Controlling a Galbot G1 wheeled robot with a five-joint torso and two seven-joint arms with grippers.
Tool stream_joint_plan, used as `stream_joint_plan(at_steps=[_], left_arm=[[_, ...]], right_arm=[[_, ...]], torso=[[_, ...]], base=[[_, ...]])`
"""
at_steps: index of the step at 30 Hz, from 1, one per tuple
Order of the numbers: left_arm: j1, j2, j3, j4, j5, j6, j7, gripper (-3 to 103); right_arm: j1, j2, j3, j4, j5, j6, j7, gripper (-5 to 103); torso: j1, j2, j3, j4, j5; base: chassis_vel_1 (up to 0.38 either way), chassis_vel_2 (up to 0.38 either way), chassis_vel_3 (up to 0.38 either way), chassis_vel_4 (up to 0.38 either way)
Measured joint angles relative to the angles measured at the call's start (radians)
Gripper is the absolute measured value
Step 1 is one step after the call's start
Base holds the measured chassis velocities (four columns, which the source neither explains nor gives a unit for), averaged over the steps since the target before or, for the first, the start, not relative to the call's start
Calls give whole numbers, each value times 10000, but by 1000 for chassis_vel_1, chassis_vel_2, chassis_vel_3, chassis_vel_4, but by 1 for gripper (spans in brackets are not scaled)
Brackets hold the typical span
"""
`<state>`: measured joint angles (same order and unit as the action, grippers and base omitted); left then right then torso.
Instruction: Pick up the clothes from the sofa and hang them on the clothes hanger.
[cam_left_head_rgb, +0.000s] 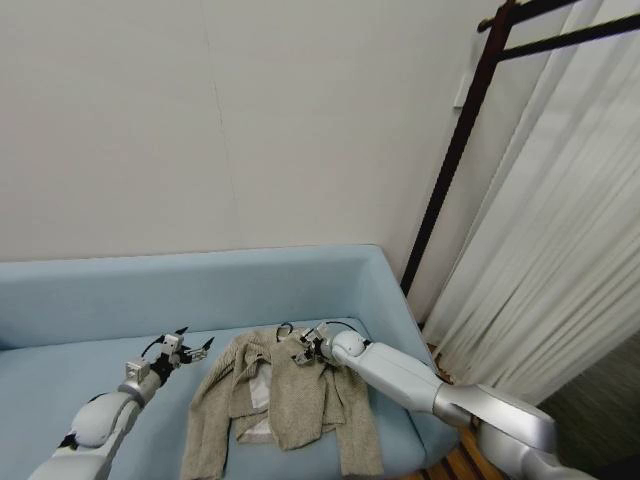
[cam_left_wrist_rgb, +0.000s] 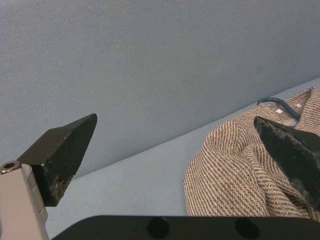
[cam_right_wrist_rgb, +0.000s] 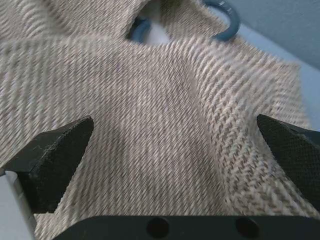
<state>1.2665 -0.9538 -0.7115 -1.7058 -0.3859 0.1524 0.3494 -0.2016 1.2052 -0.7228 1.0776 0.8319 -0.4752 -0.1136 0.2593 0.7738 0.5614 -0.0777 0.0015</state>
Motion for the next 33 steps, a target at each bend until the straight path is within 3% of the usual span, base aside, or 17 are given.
stream_joint_plan(at_steps=[12, 17, 19, 20, 27, 33], left_arm=[[255, -58, -193, -214, 0, -24, 23, 100], [288, -154, -194, -199, 0, -89, 30, 100], [313, -259, -133, -210, 4, -108, 38, 100], [313, -293, -99, -219, 9, -111, 41, 100], [294, -313, -46, -262, 16, -115, 36, 100], [284, -302, -57, -200, 19, -126, 36, 100]], right_arm=[[-62, 748, -239, -2106, -1126, 542, -605, 100], [-135, 1014, -186, -2483, -1266, 887, -47, 100], [-120, 1299, -193, -2777, -1104, 1064, 1026, 103], [-92, 1418, -172, -2929, -1084, 1092, 1257, 99], [59, 1721, 2, -3569, -1176, 1177, 1379, 93], [-184, 1234, -6, -2762, -1011, 962, 1137, 91]], torso=[[-2, 1, -3, -1, 2], [-2, 1, -3, -1, 1], [-2, 1, -1, 1, 1], [-2, 1, -1, 2, 0], [0, 1, 0, -2, -1], [1, 1, -1, -7, -1]], base=[[0, 0, 0, 0], [0, 0, 0, 0], [0, 0, 0, 0], [0, 0, 0, 0], [0, 0, 0, 0], [0, 0, 0, 0]])
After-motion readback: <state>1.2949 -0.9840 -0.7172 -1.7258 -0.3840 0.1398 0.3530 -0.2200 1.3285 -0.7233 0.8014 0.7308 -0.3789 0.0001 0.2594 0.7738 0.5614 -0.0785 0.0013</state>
